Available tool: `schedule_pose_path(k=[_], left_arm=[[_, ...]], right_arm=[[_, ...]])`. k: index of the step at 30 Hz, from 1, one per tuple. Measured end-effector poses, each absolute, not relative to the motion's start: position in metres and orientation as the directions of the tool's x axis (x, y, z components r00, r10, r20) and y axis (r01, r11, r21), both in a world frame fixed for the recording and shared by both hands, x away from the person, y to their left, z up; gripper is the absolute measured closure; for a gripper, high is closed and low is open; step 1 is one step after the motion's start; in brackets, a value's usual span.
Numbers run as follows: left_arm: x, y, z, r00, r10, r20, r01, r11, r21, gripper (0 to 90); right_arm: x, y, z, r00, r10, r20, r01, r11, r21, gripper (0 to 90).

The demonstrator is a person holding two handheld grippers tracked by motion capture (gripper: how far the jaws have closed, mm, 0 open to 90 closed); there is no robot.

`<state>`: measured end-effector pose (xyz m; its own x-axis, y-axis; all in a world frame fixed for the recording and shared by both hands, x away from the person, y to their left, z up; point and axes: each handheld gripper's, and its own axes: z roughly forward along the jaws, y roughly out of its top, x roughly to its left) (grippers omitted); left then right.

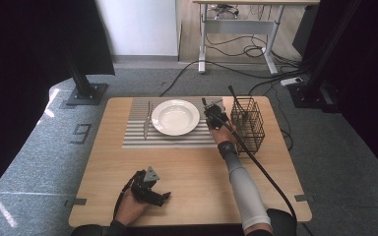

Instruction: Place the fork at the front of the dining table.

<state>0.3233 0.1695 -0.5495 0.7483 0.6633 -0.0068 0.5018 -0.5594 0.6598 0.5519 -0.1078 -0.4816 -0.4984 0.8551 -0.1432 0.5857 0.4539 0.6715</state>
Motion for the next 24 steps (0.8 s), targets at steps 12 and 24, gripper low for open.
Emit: schedule_pose_path(k=[12, 24], left_arm=[[0.323, 0.168, -0.550, 0.752, 0.660, -0.007, 0.499, -0.562, 0.660, 0.0], [0.323, 0.167, -0.549, 0.754, 0.657, -0.006, 0.497, -0.564, 0.660, 0.0]], right_arm=[[0.571, -0.109, -0.494, -0.454, 0.881, -0.135, 0.618, 0.420, 0.664, 85.2], [0.590, -0.107, -0.514, -0.420, 0.899, -0.124, 0.659, 0.396, 0.639, 85.5]])
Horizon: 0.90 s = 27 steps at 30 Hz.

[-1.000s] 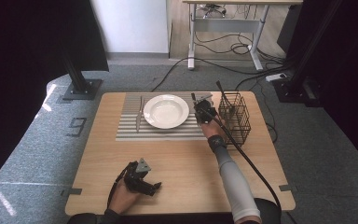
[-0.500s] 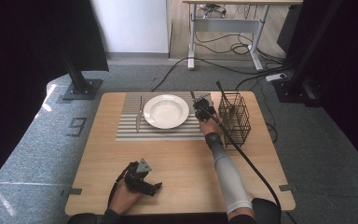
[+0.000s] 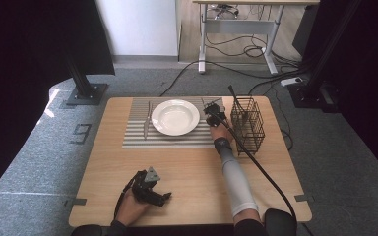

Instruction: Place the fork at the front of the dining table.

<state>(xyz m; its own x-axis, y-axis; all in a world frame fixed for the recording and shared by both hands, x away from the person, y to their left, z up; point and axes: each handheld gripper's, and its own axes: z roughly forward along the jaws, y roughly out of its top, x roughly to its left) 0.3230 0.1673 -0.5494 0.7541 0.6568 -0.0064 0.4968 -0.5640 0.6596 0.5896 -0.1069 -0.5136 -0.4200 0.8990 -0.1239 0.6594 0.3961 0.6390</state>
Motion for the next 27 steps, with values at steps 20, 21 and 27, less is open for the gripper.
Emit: schedule_pose_path(k=[20, 21, 27], left_arm=[[0.323, 0.167, -0.549, 0.755, 0.655, -0.006, 0.496, -0.565, 0.660, 0.1], [0.323, 0.167, -0.549, 0.755, 0.655, -0.007, 0.496, -0.565, 0.660, 0.1], [0.323, 0.167, -0.549, 0.755, 0.656, -0.007, 0.496, -0.564, 0.660, 0.2]], right_arm=[[0.594, -0.106, -0.530, -0.441, 0.886, -0.141, 0.679, 0.432, 0.594, 84.8], [0.594, -0.107, -0.530, -0.442, 0.886, -0.140, 0.679, 0.432, 0.593, 83.8], [0.595, -0.109, -0.529, -0.441, 0.885, -0.145, 0.679, 0.435, 0.591, 80.2]])
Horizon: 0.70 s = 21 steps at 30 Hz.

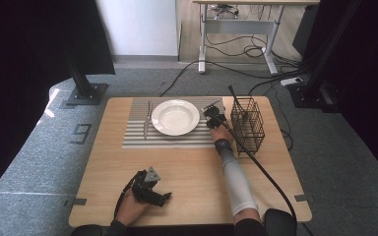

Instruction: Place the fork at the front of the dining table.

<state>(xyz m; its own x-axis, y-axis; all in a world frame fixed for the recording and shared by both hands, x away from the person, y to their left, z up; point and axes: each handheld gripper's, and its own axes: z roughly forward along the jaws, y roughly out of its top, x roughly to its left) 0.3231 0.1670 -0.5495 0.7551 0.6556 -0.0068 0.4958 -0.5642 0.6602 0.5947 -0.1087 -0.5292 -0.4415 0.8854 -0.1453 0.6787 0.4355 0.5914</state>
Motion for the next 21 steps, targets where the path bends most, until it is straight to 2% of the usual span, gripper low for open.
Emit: schedule_pose_path(k=[5, 7, 8, 9, 10, 11, 15, 21], left_arm=[[0.323, 0.167, -0.549, 0.755, 0.655, -0.007, 0.496, -0.564, 0.660, 0.2], [0.323, 0.167, -0.549, 0.755, 0.656, -0.007, 0.496, -0.564, 0.660, 0.2], [0.323, 0.167, -0.549, 0.755, 0.656, -0.007, 0.496, -0.564, 0.660, 0.2], [0.323, 0.167, -0.549, 0.755, 0.656, -0.007, 0.496, -0.564, 0.660, 0.2], [0.323, 0.167, -0.549, 0.755, 0.656, -0.007, 0.496, -0.564, 0.660, 0.2], [0.323, 0.167, -0.549, 0.755, 0.656, -0.007, 0.496, -0.564, 0.660, 0.2], [0.323, 0.167, -0.549, 0.755, 0.656, -0.006, 0.496, -0.564, 0.660, 0.2], [0.323, 0.166, -0.549, 0.754, 0.657, -0.007, 0.497, -0.563, 0.661, 0.2]], right_arm=[[0.594, -0.113, -0.526, -0.435, 0.890, -0.136, 0.680, 0.424, 0.599, 72.7], [0.592, -0.116, -0.522, -0.435, 0.892, -0.122, 0.681, 0.415, 0.604, 62.9], [0.592, -0.116, -0.522, -0.435, 0.892, -0.122, 0.681, 0.415, 0.604, 62.9], [0.588, -0.118, -0.518, -0.434, 0.894, -0.110, 0.679, 0.405, 0.613, 55.8], [0.588, -0.118, -0.518, -0.434, 0.894, -0.110, 0.679, 0.405, 0.613, 55.8], [0.583, -0.121, -0.514, -0.439, 0.895, -0.077, 0.680, 0.387, 0.622, 47.1], [0.572, -0.122, -0.506, -0.454, 0.887, -0.083, 0.665, 0.399, 0.631, 43.6], [0.540, -0.123, -0.500, -0.497, 0.863, -0.092, 0.628, 0.431, 0.648, 43.6]])
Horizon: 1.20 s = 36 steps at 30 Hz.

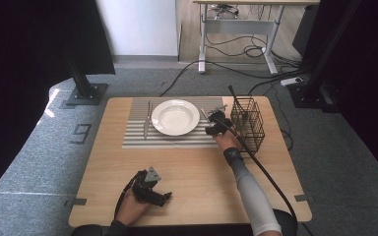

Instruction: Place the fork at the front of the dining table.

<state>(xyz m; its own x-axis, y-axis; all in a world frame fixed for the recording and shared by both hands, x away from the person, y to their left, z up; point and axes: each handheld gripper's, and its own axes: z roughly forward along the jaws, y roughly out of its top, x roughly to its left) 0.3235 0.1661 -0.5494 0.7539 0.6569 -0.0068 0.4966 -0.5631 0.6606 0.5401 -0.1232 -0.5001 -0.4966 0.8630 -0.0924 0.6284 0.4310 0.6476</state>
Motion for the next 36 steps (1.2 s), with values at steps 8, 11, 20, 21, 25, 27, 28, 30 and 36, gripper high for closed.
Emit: schedule_pose_path(k=[8, 11, 20, 21, 25, 27, 28, 30, 36], left_arm=[[0.324, 0.166, -0.549, 0.753, 0.658, -0.008, 0.497, -0.562, 0.661, 0.3], [0.323, 0.166, -0.550, 0.753, 0.659, -0.009, 0.498, -0.560, 0.662, 0.2], [0.324, 0.166, -0.550, 0.752, 0.659, -0.009, 0.498, -0.560, 0.662, 0.3], [0.324, 0.165, -0.550, 0.752, 0.659, -0.009, 0.499, -0.560, 0.662, 0.3], [0.324, 0.165, -0.550, 0.752, 0.660, -0.009, 0.499, -0.559, 0.662, 0.3], [0.324, 0.165, -0.550, 0.752, 0.660, -0.009, 0.499, -0.559, 0.662, 0.3], [0.324, 0.165, -0.550, 0.751, 0.660, -0.009, 0.499, -0.559, 0.662, 0.3], [0.324, 0.165, -0.550, 0.751, 0.660, -0.009, 0.499, -0.559, 0.662, 0.3], [0.324, 0.165, -0.550, 0.751, 0.661, -0.009, 0.499, -0.558, 0.662, 0.3]], right_arm=[[0.522, -0.126, -0.511, -0.458, 0.881, -0.117, 0.654, 0.423, 0.627, 45.3], [0.519, -0.126, -0.514, -0.439, 0.889, -0.129, 0.665, 0.418, 0.619, 47.4], [0.513, -0.126, -0.521, -0.497, 0.866, -0.056, 0.663, 0.420, 0.620, 59.3], [0.511, -0.124, -0.521, -0.513, 0.857, -0.048, 0.656, 0.428, 0.621, 59.4], [0.506, -0.116, -0.519, -0.570, 0.822, 0.001, 0.629, 0.435, 0.644, 57.1], [0.503, -0.116, -0.512, -0.576, 0.818, 0.001, 0.610, 0.429, 0.667, 55.5], [0.500, -0.120, -0.504, -0.568, 0.823, -0.011, 0.596, 0.420, 0.684, 60.8], [0.498, -0.124, -0.499, -0.568, 0.822, -0.042, 0.580, 0.436, 0.688, 67.6], [0.498, -0.122, -0.507, -0.596, 0.801, -0.054, 0.578, 0.475, 0.664, 76.1]])
